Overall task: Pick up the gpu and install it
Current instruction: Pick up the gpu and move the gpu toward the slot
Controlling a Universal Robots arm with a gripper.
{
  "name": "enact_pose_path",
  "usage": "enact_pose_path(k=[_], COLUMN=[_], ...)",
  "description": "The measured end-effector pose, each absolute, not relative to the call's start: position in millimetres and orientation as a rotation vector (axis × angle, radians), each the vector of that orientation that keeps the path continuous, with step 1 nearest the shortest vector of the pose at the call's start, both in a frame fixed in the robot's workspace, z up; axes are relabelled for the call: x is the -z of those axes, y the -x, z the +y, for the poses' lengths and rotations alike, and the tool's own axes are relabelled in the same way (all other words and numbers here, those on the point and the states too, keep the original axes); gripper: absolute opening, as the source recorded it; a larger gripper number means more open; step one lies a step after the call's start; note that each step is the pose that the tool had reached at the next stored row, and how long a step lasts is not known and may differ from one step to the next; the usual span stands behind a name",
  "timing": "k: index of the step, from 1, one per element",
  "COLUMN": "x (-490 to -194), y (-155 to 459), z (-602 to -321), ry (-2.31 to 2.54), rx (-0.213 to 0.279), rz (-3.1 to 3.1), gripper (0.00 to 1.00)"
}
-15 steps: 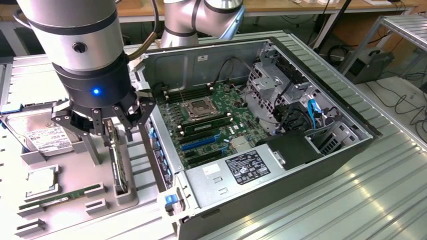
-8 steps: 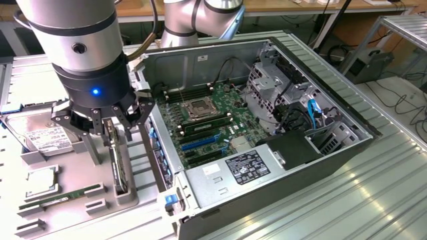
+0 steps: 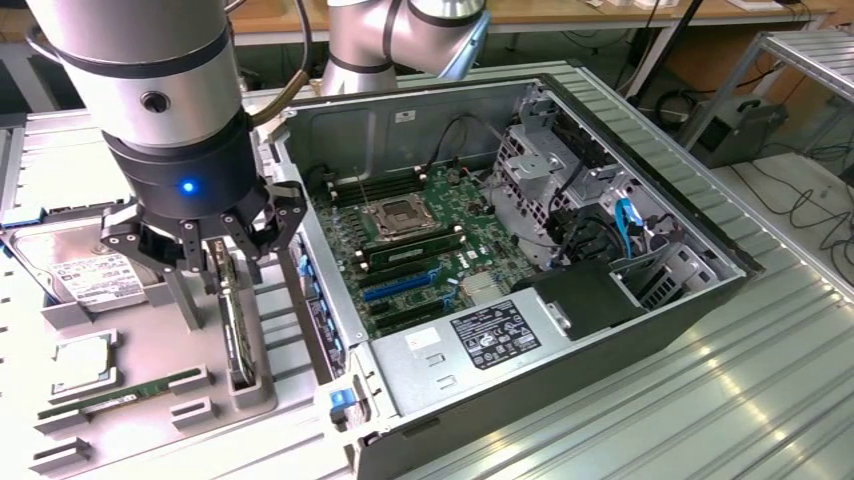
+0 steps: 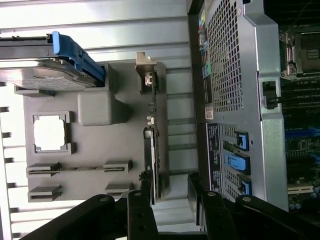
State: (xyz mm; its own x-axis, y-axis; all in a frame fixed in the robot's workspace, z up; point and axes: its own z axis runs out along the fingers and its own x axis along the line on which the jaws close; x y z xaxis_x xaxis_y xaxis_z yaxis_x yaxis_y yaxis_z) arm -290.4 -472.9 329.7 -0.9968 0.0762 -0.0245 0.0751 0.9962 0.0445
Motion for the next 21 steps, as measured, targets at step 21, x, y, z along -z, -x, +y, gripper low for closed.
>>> enact_pose_path(k=[21], x=[-323.1], y=[293.6], z=[-472.5], ry=[-0.118], rx=[-0.068], rz=[3.112], gripper=[0.42])
